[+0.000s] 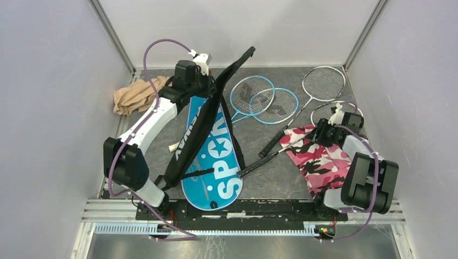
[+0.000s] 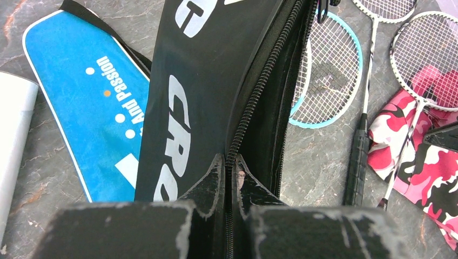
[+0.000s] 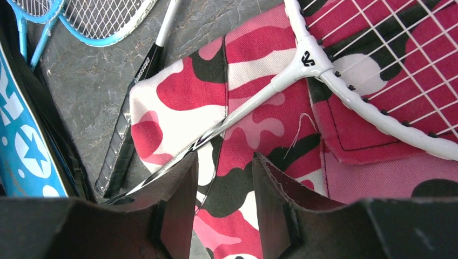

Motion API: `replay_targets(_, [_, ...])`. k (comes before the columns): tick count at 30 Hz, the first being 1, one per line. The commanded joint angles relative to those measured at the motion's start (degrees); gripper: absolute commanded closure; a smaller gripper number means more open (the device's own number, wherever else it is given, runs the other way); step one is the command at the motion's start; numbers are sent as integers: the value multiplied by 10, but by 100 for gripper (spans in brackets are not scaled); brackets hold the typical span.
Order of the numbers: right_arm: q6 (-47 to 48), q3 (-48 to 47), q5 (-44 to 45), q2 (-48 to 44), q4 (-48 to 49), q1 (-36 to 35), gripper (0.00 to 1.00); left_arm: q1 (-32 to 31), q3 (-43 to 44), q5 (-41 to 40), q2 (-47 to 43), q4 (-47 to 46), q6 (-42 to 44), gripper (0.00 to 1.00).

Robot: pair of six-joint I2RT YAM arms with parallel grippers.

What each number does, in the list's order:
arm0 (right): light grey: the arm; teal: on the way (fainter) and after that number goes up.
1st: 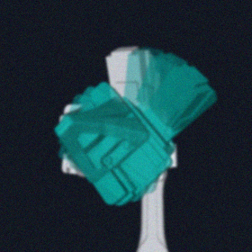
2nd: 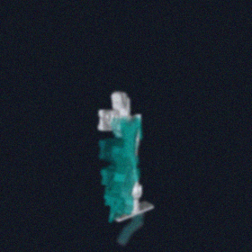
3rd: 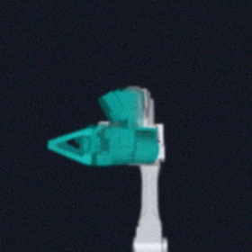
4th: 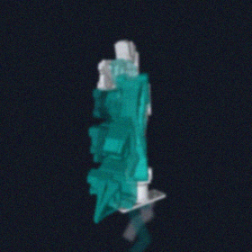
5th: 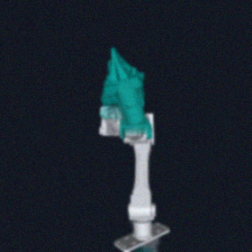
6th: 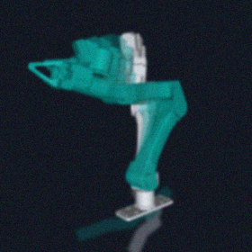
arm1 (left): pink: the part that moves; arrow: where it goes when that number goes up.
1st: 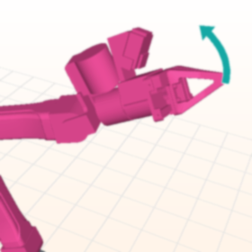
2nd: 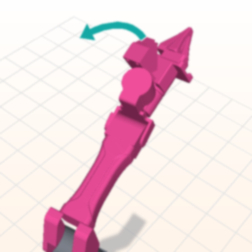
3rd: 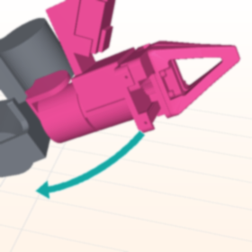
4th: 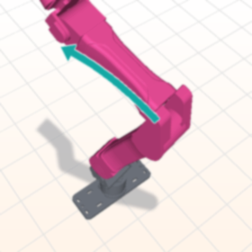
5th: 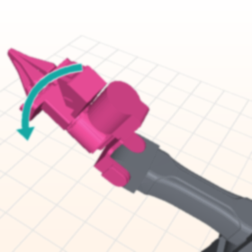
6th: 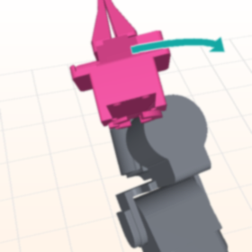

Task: Pack up the badminton gear
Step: Pick up the racket from the center of the board.

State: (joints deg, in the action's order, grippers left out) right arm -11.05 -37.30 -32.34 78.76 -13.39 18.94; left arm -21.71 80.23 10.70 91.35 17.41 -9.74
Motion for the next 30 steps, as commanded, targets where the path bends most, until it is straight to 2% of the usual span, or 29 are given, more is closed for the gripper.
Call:
replay_targets(1, [-16,10,-20,16,45,10,54,0,0,7,1,-40,-3,98])
replay_targets(12, [-71,22,-71,81,150,33,55,0,1,10,0,-39,-2,98])
replay_targets(30, [-149,16,-78,155,242,40,61,0,4,17,6,-40,-2,98])
